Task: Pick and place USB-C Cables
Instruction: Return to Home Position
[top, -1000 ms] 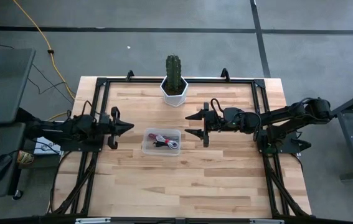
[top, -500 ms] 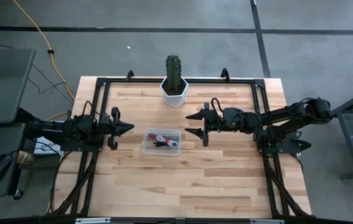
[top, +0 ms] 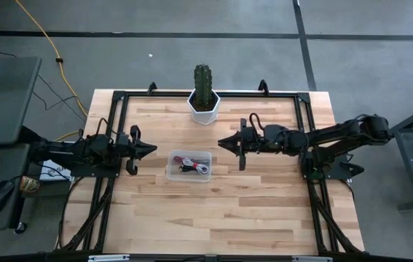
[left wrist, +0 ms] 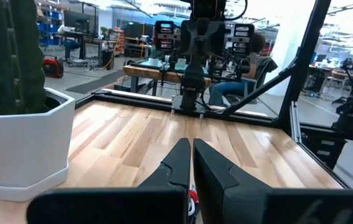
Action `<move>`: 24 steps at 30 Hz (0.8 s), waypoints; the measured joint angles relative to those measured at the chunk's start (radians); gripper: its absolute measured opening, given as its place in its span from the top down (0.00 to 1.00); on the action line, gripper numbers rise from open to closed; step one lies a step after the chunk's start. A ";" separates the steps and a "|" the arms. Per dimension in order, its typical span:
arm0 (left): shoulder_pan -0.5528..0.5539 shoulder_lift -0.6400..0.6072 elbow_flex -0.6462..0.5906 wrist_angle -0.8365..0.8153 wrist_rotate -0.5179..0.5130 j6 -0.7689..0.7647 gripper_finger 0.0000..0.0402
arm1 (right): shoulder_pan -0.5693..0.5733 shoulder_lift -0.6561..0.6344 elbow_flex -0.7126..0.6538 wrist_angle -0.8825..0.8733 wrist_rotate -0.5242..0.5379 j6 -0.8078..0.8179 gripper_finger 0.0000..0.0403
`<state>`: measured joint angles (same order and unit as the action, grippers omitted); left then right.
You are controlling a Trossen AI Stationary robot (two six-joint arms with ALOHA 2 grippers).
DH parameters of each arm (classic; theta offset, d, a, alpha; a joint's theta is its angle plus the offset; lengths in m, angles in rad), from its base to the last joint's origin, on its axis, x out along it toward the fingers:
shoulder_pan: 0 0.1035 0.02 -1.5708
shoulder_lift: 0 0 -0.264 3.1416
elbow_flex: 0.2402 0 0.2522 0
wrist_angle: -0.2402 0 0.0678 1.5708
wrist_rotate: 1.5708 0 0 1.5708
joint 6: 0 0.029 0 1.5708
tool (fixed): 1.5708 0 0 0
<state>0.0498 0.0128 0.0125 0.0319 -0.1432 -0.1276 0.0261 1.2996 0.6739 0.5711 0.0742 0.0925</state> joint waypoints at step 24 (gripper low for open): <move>0.000 0.000 0.000 0.000 0.000 0.000 0.99 | 0.001 -0.466 -0.002 -0.538 0.066 0.031 1.00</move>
<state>0.0501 0.0128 0.0128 0.0315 -0.1436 -0.1277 0.0269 0.8334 0.6716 0.0326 0.1402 0.1237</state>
